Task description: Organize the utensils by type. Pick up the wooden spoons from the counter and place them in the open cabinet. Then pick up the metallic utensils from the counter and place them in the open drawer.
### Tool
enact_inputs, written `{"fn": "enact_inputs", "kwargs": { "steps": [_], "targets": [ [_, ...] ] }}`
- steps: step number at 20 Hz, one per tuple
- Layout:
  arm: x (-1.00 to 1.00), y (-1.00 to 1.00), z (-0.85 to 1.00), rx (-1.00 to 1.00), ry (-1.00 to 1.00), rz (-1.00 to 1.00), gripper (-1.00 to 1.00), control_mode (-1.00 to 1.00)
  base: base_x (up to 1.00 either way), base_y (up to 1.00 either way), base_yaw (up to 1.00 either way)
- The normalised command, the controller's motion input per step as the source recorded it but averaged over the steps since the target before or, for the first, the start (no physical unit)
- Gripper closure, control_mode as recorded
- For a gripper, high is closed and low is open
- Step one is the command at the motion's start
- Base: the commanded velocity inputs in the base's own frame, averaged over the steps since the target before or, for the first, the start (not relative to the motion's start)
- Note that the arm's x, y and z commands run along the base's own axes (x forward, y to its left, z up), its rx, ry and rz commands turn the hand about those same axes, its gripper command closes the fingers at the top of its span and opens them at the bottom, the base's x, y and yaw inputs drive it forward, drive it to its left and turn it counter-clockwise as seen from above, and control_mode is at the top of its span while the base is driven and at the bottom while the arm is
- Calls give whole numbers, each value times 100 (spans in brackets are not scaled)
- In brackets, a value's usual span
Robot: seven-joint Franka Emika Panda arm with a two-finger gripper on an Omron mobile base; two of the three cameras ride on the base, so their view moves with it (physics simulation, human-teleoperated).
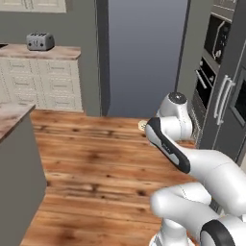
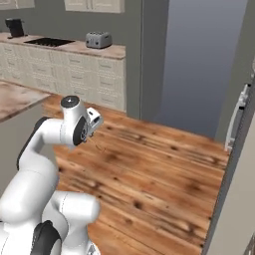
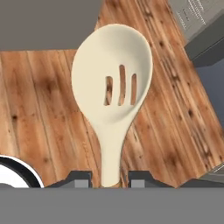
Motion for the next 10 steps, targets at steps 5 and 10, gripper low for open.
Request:
{"fn": "enact_inputs", "kwargs": {
  "steps": [5, 10],
  "targets": [
    [0, 0, 0, 0, 0, 0, 100, 100, 100, 0, 3],
    [0, 0, 0, 0, 0, 0, 100, 100, 100, 3, 8]
  ]
}}
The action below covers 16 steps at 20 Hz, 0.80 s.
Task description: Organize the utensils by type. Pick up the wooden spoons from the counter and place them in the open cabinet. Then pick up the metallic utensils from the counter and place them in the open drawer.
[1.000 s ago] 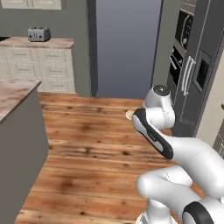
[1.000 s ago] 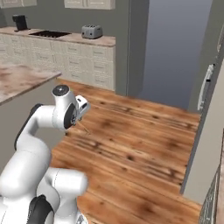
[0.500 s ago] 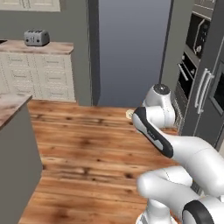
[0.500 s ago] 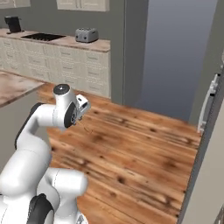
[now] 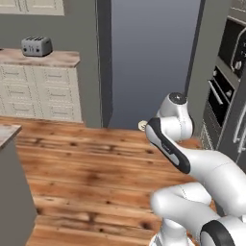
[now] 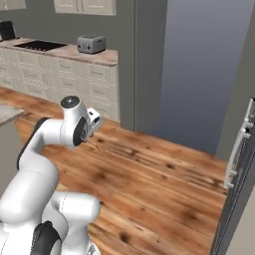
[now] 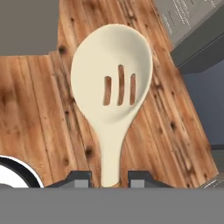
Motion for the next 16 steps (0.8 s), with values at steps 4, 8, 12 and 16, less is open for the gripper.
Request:
{"fn": "enact_inputs", "kwargs": {
  "steps": [4, 8, 12, 16],
  "targets": [
    [0, 0, 0, 0, 0, 0, 100, 100, 100, 5, 14],
    [0, 0, 0, 0, 0, 0, 100, 100, 100, 5, 15],
    [0, 0, 0, 0, 0, 0, 100, 100, 100, 1, 15],
    [0, 0, 0, 0, 0, 0, 100, 100, 100, 2, 17]
  ]
}}
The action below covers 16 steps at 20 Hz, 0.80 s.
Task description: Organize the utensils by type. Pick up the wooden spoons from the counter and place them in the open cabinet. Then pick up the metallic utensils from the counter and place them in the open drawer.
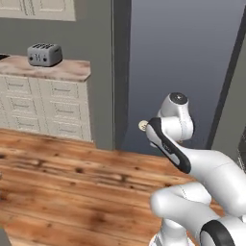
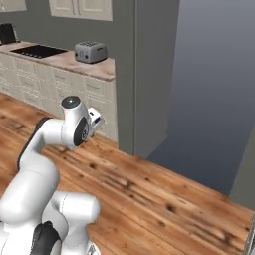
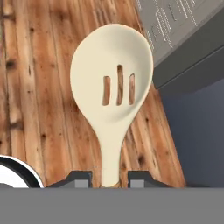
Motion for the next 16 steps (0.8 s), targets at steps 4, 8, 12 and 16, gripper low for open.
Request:
{"fn": "enact_inputs", "kwargs": {
  "steps": [4, 8, 12, 16],
  "targets": [
    [0, 0, 0, 0, 0, 0, 100, 100, 100, 0, 36],
    [0, 0, 0, 0, 0, 0, 100, 100, 96, 0, 55],
    [0, 0, 0, 0, 0, 0, 100, 100, 89, 0, 64],
    [0, 0, 0, 0, 0, 0, 100, 100, 89, 0, 65]
  ]
}}
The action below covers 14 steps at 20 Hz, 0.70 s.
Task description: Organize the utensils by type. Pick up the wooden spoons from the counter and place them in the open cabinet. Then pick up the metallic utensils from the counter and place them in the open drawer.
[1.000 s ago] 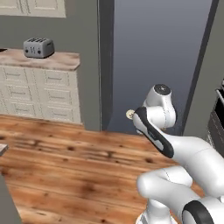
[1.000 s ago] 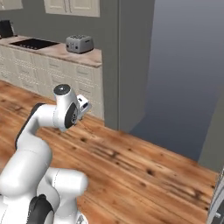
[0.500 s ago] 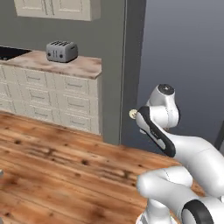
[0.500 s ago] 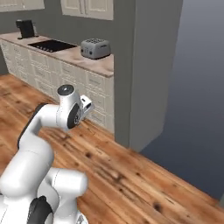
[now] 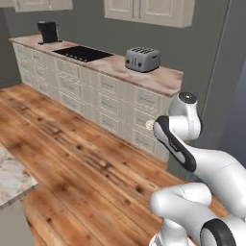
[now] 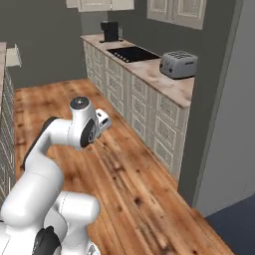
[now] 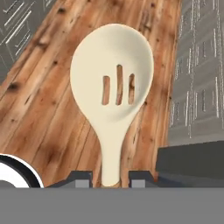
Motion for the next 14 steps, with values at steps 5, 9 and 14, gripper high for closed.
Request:
{"fn": "enact_inputs", "kwargs": {
  "steps": [5, 9, 14],
  "targets": [
    [0, 0, 0, 0, 0, 0, 100, 100, 97, 0, 58],
    [0, 0, 0, 0, 0, 0, 100, 100, 98, 0, 57],
    [0, 0, 0, 0, 0, 0, 100, 100, 100, -2, 44]
  ]
}}
